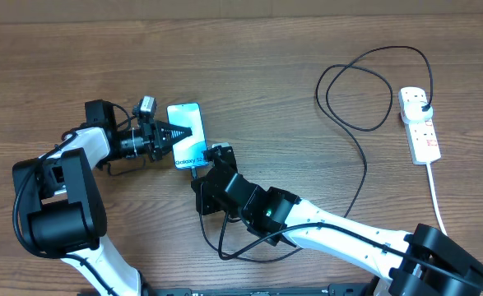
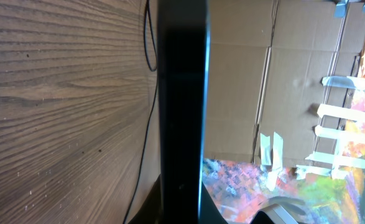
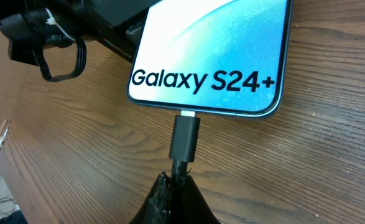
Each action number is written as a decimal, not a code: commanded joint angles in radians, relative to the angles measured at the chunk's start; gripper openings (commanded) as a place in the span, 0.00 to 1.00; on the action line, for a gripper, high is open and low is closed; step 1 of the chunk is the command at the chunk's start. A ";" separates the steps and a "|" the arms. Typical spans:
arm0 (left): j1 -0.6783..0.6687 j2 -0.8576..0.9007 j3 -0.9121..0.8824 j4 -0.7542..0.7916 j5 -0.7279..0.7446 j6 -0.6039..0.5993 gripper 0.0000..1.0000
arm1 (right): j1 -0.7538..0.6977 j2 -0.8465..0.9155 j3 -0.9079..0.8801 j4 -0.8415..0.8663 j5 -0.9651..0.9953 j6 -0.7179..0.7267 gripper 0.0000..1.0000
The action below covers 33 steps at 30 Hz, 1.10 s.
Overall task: Plug charger to phone and switch on socket
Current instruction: 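Push the plug up into the smartphone's charging port with the right gripper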
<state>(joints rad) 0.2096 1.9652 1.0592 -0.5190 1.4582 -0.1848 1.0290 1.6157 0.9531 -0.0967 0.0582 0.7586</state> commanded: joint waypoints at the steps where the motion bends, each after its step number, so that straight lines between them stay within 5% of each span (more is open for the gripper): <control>1: -0.008 -0.022 0.004 -0.004 0.035 0.004 0.04 | -0.010 -0.019 0.004 0.022 0.066 -0.007 0.04; 33: -0.008 -0.022 0.004 -0.004 0.054 0.005 0.04 | -0.107 0.012 0.004 0.156 0.007 -0.008 0.04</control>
<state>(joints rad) 0.2134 1.9652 1.0748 -0.5037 1.4658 -0.1856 0.9985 1.6276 0.9401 -0.0143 0.0193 0.7589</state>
